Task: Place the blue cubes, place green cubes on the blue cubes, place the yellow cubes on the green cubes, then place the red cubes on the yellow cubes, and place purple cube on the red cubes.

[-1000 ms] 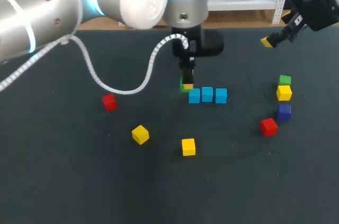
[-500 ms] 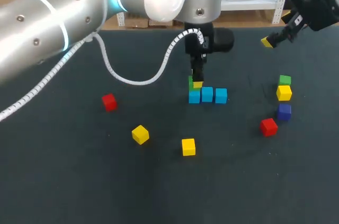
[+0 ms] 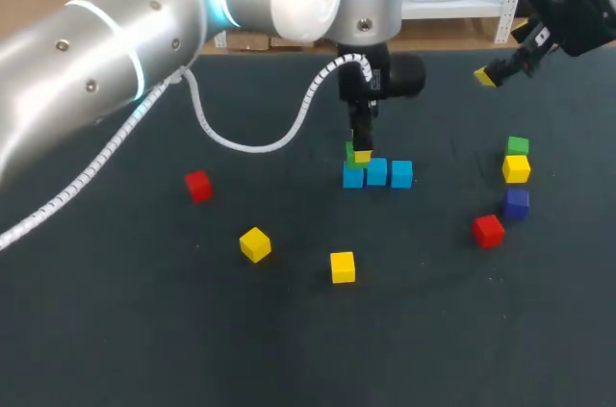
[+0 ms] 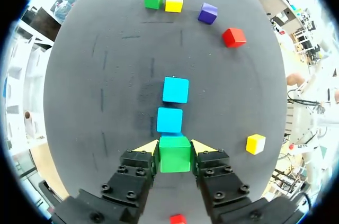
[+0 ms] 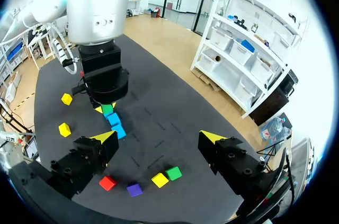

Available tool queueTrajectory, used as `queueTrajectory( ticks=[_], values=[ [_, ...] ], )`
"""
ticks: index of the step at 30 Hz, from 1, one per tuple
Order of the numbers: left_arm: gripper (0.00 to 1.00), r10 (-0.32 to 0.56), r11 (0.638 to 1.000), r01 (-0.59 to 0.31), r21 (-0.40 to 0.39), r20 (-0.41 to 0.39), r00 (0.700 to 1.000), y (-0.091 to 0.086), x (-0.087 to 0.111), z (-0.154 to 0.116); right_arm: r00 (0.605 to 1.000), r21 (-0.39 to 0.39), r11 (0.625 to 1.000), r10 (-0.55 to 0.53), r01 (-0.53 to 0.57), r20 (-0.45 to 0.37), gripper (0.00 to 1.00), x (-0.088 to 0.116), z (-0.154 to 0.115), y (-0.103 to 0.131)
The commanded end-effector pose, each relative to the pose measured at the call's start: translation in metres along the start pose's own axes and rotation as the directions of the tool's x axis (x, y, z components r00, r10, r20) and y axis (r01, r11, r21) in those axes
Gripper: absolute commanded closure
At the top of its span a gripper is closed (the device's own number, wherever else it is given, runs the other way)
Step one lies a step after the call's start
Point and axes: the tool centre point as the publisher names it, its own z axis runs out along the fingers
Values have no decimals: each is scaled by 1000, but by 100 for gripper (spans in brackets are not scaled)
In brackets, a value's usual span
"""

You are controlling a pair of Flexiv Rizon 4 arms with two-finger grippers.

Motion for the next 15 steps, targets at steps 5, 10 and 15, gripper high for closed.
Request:
queueTrajectory(
  ticks=[5, 10, 15],
  values=[
    [100, 7, 1000, -7, 7, -3, 1000, 10, -6, -2, 1000, 10, 1000, 2, -2, 1, 0, 1, -1, 2],
    [100, -1, 1000, 1, 2, 9, 1000, 13, -8, 0, 1000, 10, 1000, 2, -2, 1, 0, 1, -1, 2],
    [100, 9, 1000, -9, -3, 1, 1000, 12, -9, 2, 1000, 10, 1000, 2, -2, 1, 0, 1, -1, 2]
  ],
)
